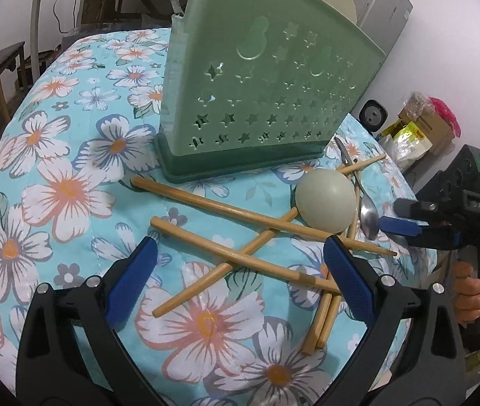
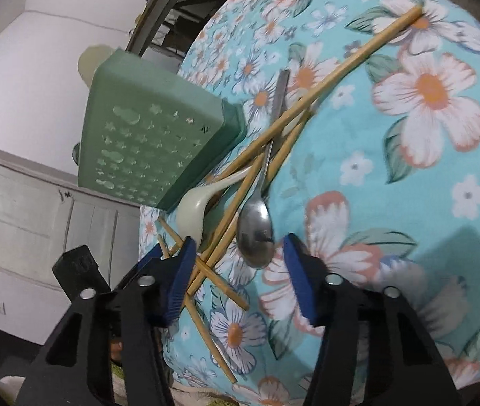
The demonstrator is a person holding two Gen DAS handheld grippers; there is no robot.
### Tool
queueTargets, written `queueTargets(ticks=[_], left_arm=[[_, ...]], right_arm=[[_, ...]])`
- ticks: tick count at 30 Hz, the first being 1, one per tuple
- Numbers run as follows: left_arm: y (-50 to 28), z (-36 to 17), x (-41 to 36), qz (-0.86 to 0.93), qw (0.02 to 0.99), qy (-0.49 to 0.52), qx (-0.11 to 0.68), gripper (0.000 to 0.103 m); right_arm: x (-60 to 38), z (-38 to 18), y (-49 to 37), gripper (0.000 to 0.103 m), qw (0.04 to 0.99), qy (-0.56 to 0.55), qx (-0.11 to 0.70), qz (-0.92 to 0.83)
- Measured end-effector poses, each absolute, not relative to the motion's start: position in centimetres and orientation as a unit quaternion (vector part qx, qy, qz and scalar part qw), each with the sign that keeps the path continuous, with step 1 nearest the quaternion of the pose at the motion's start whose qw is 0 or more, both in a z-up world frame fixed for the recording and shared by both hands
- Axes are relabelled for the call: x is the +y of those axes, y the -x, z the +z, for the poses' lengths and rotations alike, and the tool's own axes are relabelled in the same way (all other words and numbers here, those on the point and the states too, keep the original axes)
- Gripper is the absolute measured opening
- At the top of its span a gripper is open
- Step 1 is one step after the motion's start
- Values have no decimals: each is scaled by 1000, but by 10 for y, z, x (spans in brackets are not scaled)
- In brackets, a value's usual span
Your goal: Organize utensils
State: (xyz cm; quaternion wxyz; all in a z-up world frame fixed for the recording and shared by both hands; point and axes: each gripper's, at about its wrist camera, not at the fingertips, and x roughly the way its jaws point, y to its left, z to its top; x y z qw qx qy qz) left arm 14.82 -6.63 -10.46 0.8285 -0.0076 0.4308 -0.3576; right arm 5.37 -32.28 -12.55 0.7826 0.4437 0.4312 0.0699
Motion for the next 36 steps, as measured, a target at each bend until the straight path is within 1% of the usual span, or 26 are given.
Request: queueTargets(ticks=[1, 2, 4, 6, 9, 13, 16, 18, 20, 22, 24, 27, 28, 30, 31, 32, 33, 34, 36], left_arm=[[-148, -104, -66, -356, 830, 5, 430, 95], [-146, -101, -67, -355, 832, 2, 426, 95], [-142, -92, -65, -356, 841, -8, 408, 95], [-136, -81, -66, -359, 849, -23, 388, 95], [-127, -66, -72, -371, 856, -43, 357, 95], [-121, -55, -89, -389, 855, -61, 337, 94], [-115, -53, -107, -402, 851, -90, 325, 83], [-113, -54, -119, -408, 846, -112, 325, 72], [-114, -58, -133, -412, 839, -132, 331, 65], [-118, -65, -144, -416, 830, -146, 341, 61], [-125, -73, -151, -416, 824, -148, 357, 53], [-135, -81, -149, -411, 819, -135, 377, 48], [-138, -81, -147, -415, 815, -123, 385, 47], [-138, -82, -144, -415, 813, -121, 390, 42], [-137, -82, -142, -415, 812, -123, 391, 42], [-136, -83, -140, -414, 811, -124, 394, 42], [-134, -84, -138, -416, 809, -122, 398, 41], [-134, -85, -136, -419, 806, -120, 401, 41], [-132, -90, -134, -420, 801, -118, 410, 41]], right_arm=[[-319, -127, -58, 35, 783, -441, 434, 68], [-317, -128, -59, 22, 784, -437, 437, 65], [-316, -131, -59, 10, 783, -440, 435, 66], [-319, -133, -55, 9, 782, -452, 423, 71], [-324, -128, -47, 4, 788, -457, 405, 76], [-334, -123, -35, 3, 791, -466, 388, 77], [-345, -117, -22, 3, 798, -468, 373, 67], [-350, -116, -15, 3, 802, -466, 370, 59], [-354, -118, -9, 3, 803, -466, 368, 54], [-356, -121, -7, 3, 799, -472, 368, 57], [-356, -126, -8, 3, 794, -479, 370, 61], [-357, -132, -11, 3, 784, -494, 369, 75], [-356, -134, -13, 6, 778, -503, 367, 85], [-355, -136, -17, 7, 771, -515, 362, 94], [-355, -136, -18, 12, 771, -514, 364, 95], [-355, -138, -20, 26, 770, -515, 365, 95], [-354, -139, -21, 31, 769, -515, 366, 94], [-353, -139, -24, 35, 772, -511, 366, 93], [-350, -139, -33, 35, 779, -495, 375, 92]])
